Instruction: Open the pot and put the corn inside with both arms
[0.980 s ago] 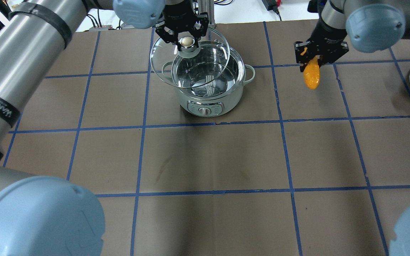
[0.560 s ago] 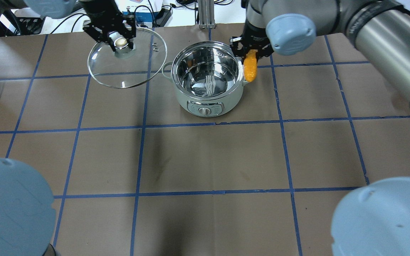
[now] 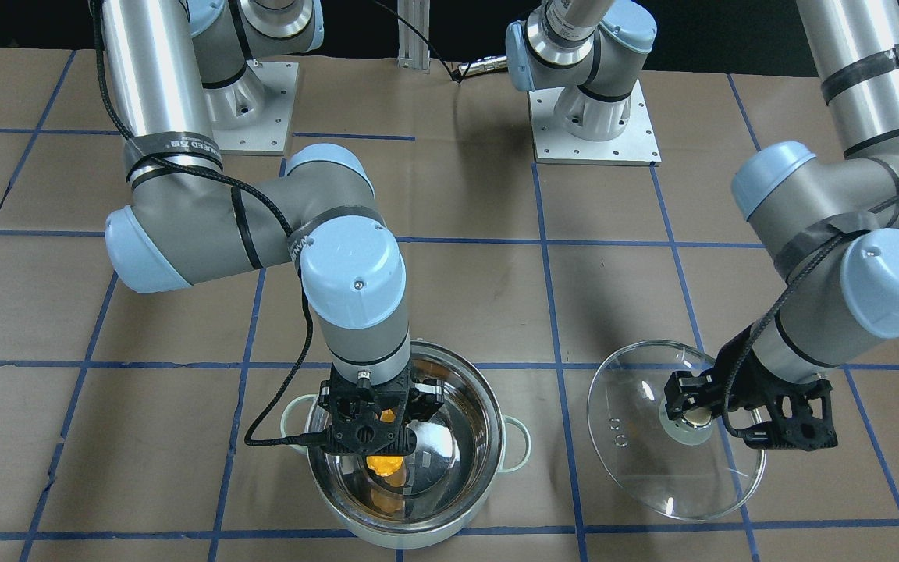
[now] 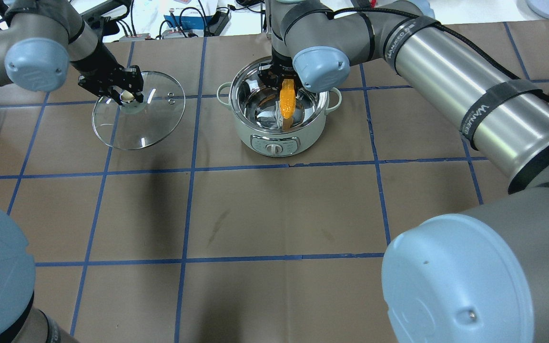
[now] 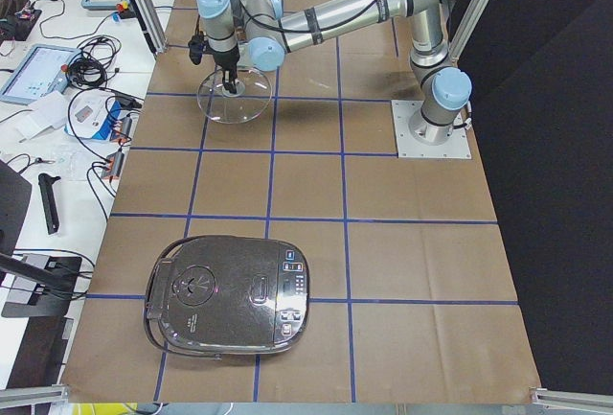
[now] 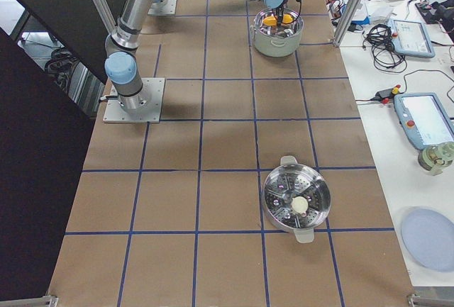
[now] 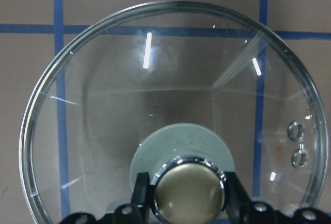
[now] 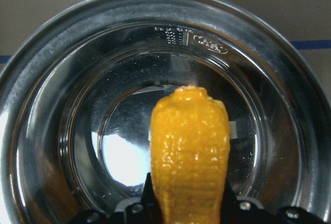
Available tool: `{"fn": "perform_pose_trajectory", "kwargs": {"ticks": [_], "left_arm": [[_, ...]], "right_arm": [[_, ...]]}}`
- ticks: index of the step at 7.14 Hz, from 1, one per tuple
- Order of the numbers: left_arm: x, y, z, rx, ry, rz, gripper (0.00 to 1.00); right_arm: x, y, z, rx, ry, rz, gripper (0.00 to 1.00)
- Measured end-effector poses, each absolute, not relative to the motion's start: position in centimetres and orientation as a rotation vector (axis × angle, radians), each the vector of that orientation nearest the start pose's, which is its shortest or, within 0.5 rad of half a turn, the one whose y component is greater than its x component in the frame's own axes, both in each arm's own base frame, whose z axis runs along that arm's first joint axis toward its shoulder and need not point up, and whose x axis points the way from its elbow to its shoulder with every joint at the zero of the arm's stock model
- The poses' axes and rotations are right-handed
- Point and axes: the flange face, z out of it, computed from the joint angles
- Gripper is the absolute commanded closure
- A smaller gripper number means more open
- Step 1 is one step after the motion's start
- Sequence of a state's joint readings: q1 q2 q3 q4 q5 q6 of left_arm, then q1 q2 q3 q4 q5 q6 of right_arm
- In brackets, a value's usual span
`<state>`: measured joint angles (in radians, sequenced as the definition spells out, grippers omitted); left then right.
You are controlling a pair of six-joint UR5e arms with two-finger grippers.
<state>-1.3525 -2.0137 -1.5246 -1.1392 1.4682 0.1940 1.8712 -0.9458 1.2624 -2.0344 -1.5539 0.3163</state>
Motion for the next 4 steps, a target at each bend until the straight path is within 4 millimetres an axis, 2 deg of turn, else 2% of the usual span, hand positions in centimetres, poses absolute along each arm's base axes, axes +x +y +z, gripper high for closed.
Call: {"fn": "perform_pose_trajectory", "kwargs": {"ticks": [2, 3, 4], "left_arm": [[0.3, -66.4, 25.4, -0.02, 3.236, -0.087, 0.88], [0.3, -66.4, 24.1, -0.019, 3.238, -0.083, 0.59], [0.3, -66.3, 23.2, -0.021, 3.241, -0.072, 0.01]], "right_arm": [[35.1, -66.8, 27.6, -0.002, 3.074, -0.212, 0.82], [35.4, -67.0, 26.7, -0.008, 3.072, -0.213, 0.79], [35.6, -67.0, 25.8, -0.011, 3.072, -0.208, 0.78]]}}
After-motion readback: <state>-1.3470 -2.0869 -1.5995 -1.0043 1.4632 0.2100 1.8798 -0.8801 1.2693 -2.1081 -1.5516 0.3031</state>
